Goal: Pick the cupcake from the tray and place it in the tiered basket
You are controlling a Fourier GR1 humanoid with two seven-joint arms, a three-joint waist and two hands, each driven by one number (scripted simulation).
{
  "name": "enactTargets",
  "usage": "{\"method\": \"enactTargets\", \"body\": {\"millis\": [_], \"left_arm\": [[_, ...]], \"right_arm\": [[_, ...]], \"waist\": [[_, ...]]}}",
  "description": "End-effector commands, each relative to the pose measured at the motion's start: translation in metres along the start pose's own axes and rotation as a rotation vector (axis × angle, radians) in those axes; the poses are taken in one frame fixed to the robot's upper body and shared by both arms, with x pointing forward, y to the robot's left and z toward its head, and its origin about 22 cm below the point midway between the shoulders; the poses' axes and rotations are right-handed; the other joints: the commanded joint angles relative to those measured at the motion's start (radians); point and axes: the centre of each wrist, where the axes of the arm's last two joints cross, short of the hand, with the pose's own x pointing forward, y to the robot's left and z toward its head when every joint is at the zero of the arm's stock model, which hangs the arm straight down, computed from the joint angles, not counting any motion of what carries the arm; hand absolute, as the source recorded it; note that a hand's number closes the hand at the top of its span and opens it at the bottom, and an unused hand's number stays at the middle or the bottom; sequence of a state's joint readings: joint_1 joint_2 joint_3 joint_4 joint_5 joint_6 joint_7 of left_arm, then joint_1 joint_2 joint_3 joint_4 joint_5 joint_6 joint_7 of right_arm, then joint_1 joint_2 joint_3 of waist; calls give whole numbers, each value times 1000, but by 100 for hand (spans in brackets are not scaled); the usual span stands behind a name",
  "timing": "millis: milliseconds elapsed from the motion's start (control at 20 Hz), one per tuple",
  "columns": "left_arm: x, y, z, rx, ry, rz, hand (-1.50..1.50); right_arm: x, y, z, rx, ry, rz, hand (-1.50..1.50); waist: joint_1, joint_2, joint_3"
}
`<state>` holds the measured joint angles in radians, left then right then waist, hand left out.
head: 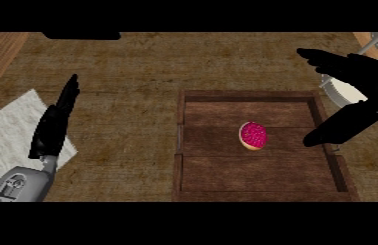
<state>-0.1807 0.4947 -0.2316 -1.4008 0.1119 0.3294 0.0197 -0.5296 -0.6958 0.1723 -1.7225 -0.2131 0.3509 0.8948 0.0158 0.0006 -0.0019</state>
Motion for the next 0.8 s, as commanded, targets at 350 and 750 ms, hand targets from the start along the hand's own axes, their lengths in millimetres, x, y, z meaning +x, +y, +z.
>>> {"method": "enactTargets", "body": {"millis": [350, 750], "left_arm": [[6, 3, 1, 23, -13, -18, 0], [9, 1, -7, 14, 15, -7, 0]], "right_arm": [[30, 38, -41, 130, 187, 89, -150], [26, 71, -49, 175, 239, 164, -150]], "waist": [[-7, -1, 1], [-14, -1, 1]]}}
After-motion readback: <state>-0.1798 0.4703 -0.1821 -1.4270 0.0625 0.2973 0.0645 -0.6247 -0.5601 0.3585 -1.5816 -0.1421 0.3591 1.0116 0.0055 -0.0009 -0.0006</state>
